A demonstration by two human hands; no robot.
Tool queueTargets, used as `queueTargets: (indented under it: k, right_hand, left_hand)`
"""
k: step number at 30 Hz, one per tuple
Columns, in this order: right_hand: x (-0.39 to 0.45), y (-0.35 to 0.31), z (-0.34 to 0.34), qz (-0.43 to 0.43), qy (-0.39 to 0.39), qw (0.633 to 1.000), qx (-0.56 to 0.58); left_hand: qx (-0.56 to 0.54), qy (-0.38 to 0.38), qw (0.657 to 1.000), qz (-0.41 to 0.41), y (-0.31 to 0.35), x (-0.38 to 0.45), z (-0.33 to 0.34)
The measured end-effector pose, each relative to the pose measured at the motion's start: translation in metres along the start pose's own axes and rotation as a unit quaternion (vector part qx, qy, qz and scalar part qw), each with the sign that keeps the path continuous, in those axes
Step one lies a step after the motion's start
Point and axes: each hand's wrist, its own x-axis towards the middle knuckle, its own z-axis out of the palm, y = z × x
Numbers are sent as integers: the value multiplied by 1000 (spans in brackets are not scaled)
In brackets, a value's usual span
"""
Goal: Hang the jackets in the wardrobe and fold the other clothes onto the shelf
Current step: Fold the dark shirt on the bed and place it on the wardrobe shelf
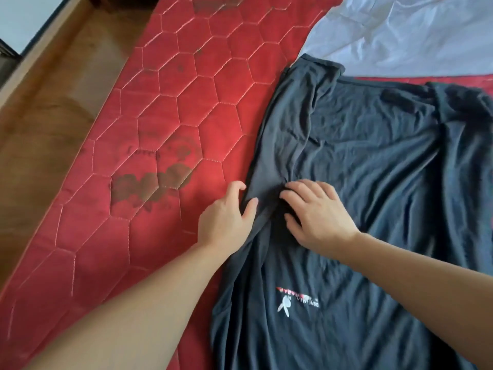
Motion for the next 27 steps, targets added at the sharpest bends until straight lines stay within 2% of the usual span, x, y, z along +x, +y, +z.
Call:
queueTargets:
  k: [2,4,7,9,13,15,18,20,21,24,25,27]
  right_hand:
    - [-9,-21,-1,26,17,998,48]
    - [-20,-44,-4,123,-6,979,163]
    - [-25,-73,-9,331,-49,885,324]
    - [-21,-89,-11,403,-54,828,387]
    - [-11,-121,-21,445,-116,751,474]
    - [-5,-133,-26,444,-139,713,524]
    - [0,-137,-24,458,-155,641,596]
    - [-1,-136,-20,466,-151,611,621]
    - [-3,-135,-19,471,-133,598,635]
    - [-13,-121,-13,502,-45,521,689]
    - [-19,-114,-11,516,-29,525,676]
    - [-33,-100,-10,530,-45,567,629]
  left_hand:
    - [-44,-7,998,-53,-1,-16,-3]
    - [-112,-42,987,-107,-1,-36,-8]
    - [-155,-130,971,-129,-7,-69,-17]
    - [-159,-149,966,-138,-12,-82,-23]
    - [-145,-34,981,-124,-6,-93,-41]
    - [-125,-8,988,-94,-1,-102,-49]
    - [-147,-11,986,-76,0,-114,-52]
    - [-180,-23,982,-47,4,-122,-52]
    - [-184,-39,982,-30,7,-125,-50]
    - [-149,-108,983,1,20,-133,-42]
    - [-135,-139,981,-1,21,-135,-40]
    - [-103,-211,972,-7,18,-140,-34]
